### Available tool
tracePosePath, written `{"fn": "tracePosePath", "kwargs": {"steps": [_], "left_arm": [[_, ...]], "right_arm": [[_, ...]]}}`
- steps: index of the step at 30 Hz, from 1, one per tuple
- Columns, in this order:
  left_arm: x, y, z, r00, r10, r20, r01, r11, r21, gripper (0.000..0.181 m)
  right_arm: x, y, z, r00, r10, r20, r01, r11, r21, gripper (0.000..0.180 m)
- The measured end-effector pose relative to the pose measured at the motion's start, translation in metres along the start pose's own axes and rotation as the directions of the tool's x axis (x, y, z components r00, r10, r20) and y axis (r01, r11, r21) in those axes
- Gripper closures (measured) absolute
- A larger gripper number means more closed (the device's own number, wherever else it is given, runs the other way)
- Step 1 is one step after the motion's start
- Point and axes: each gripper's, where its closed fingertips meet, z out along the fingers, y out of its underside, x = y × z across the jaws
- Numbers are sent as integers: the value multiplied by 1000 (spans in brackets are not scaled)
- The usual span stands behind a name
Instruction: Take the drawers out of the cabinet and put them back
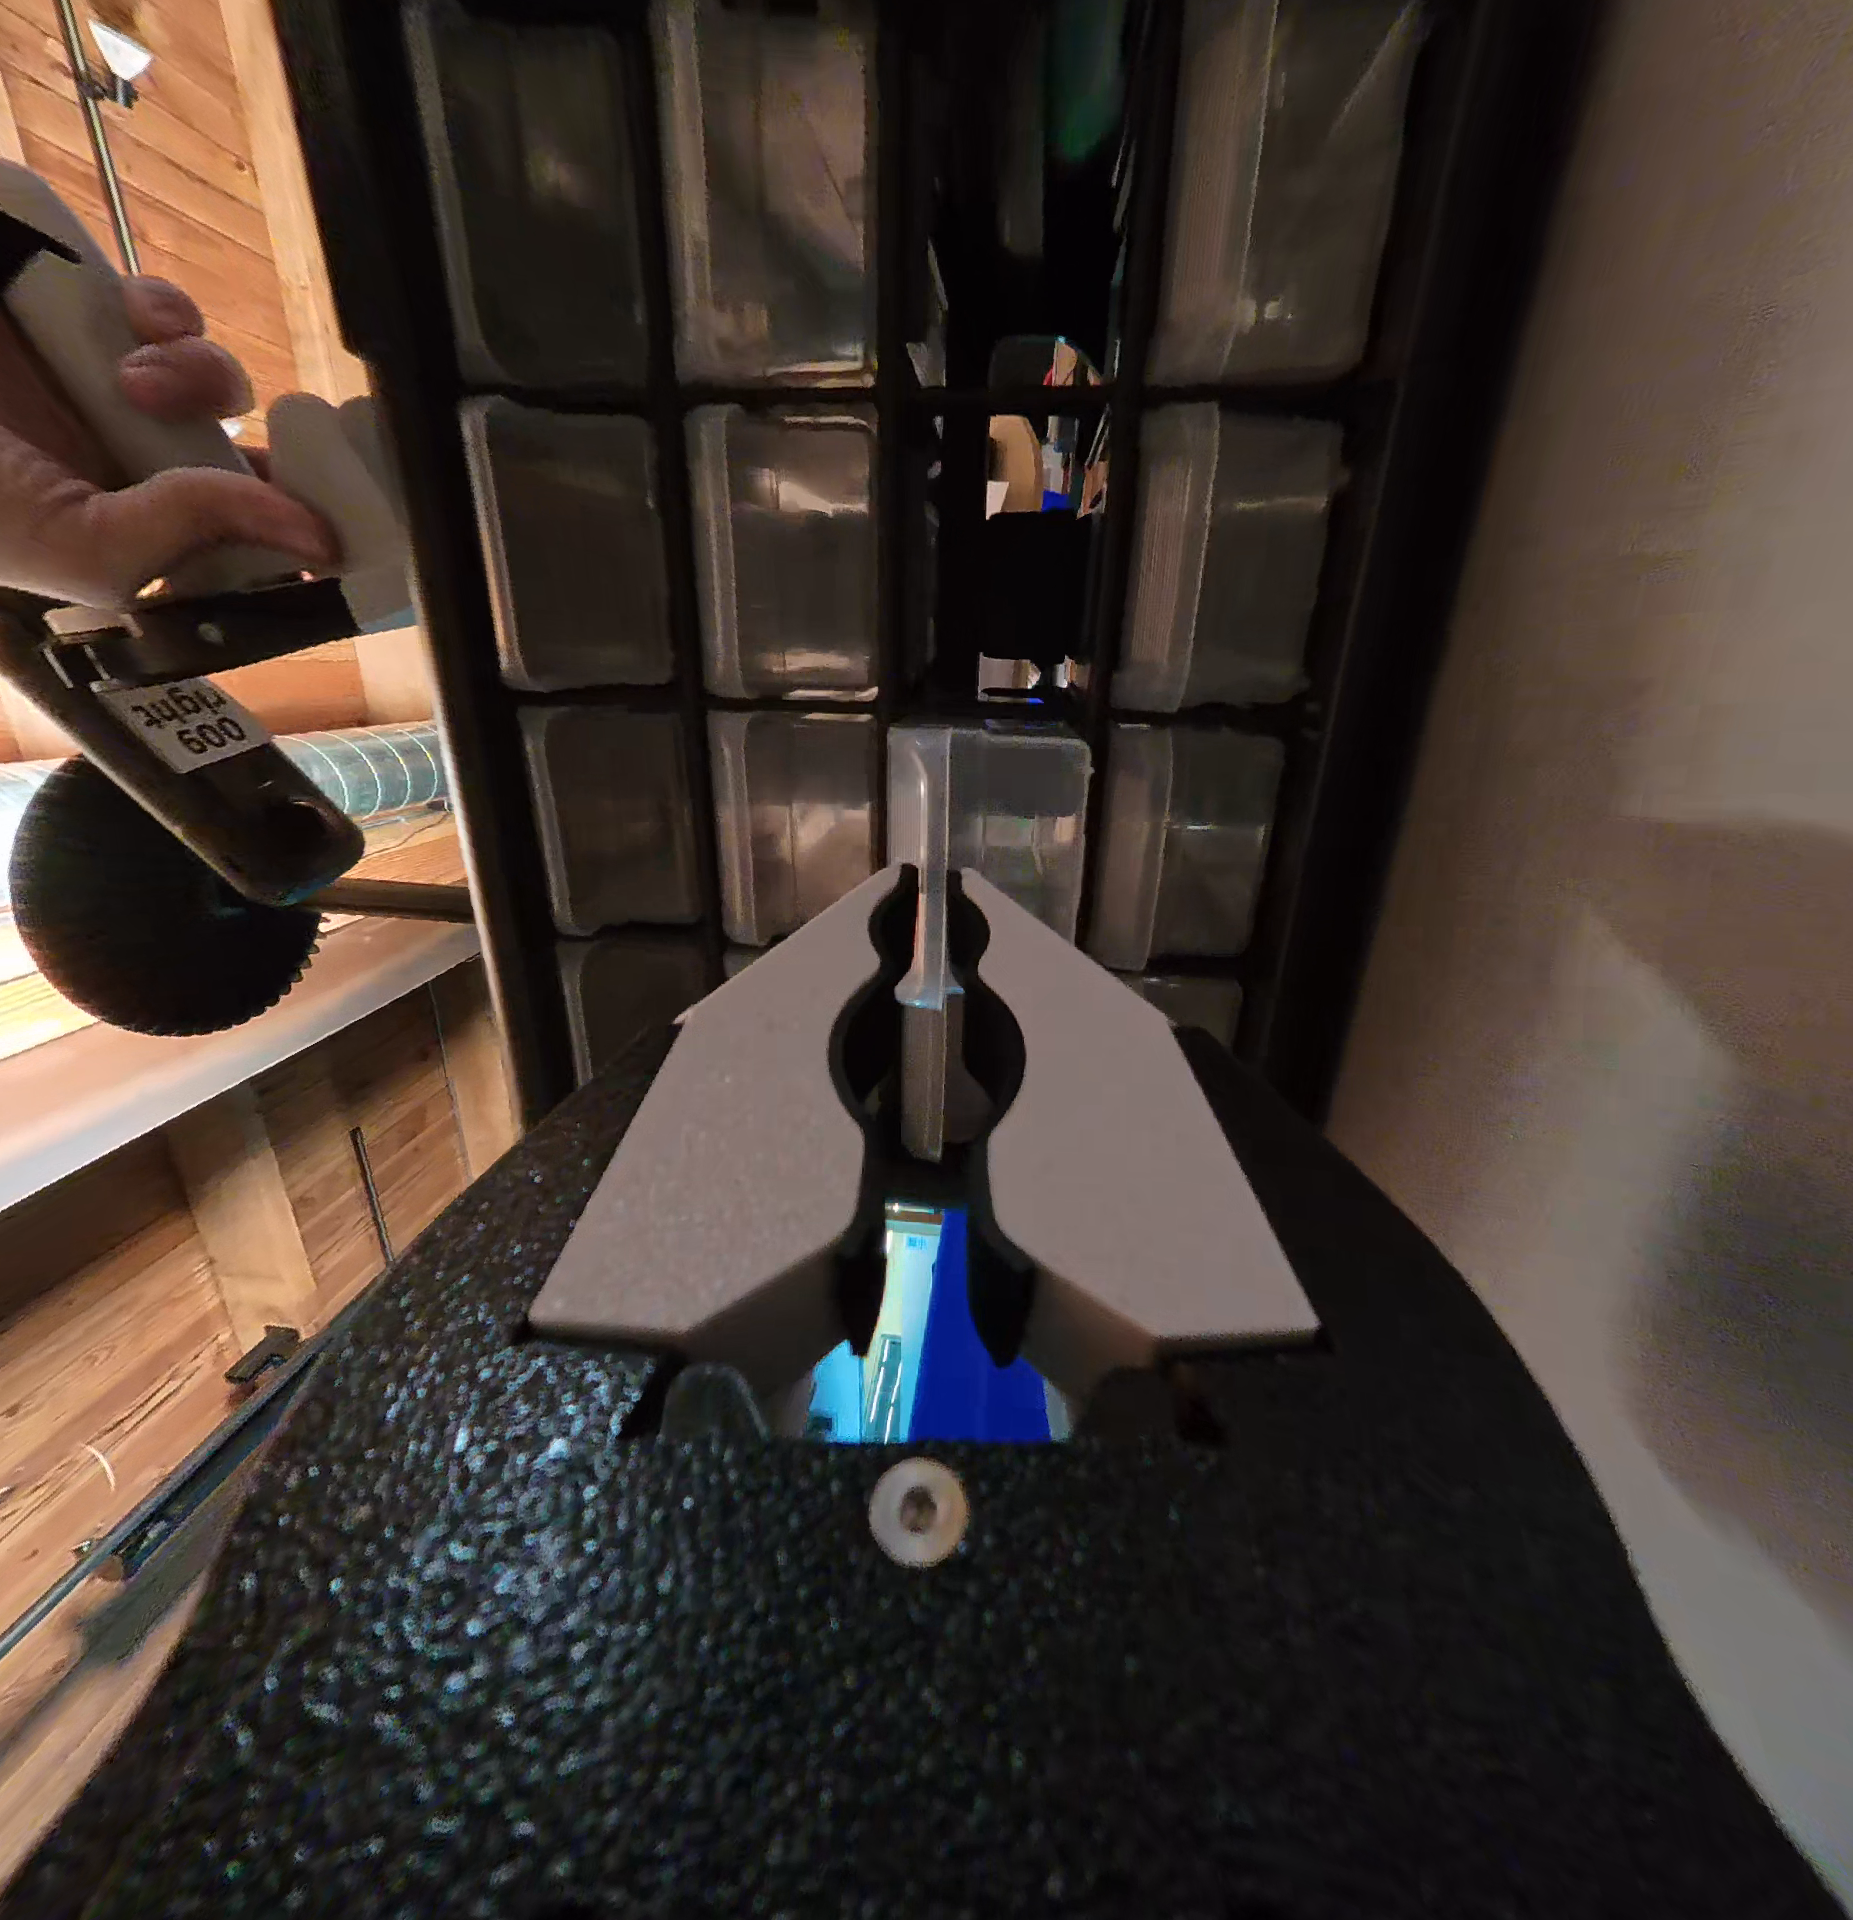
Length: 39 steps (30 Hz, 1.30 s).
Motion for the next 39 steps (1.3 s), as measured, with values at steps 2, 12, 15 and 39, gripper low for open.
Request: {"fn": "tracePosePath", "kwargs": {"steps": [2, 12, 15, 39], "left_arm": [[1, 2, 9, 1000, 7, -1, -7, 1000, -9, 178], [3, 9, 32, 1000, -6, -23, 5, 999, -43, 178], [3, 9, 31, 1000, -6, -23, 5, 999, -49, 178], [-6, 12, 1, 941, -297, -165, 302, 953, 6, 181]], "right_arm": [[0, 0, 0, 1000, 2, 4, -2, 1000, 2, 180], [0, 0, 0, 1000, 1, 20, -1, 1000, 15, 180], [0, 0, 0, 1000, 3, 24, -3, 1000, 13, 180], [0, 0, 0, 1000, -1, 25, 1, 1000, -5, 180]]}}
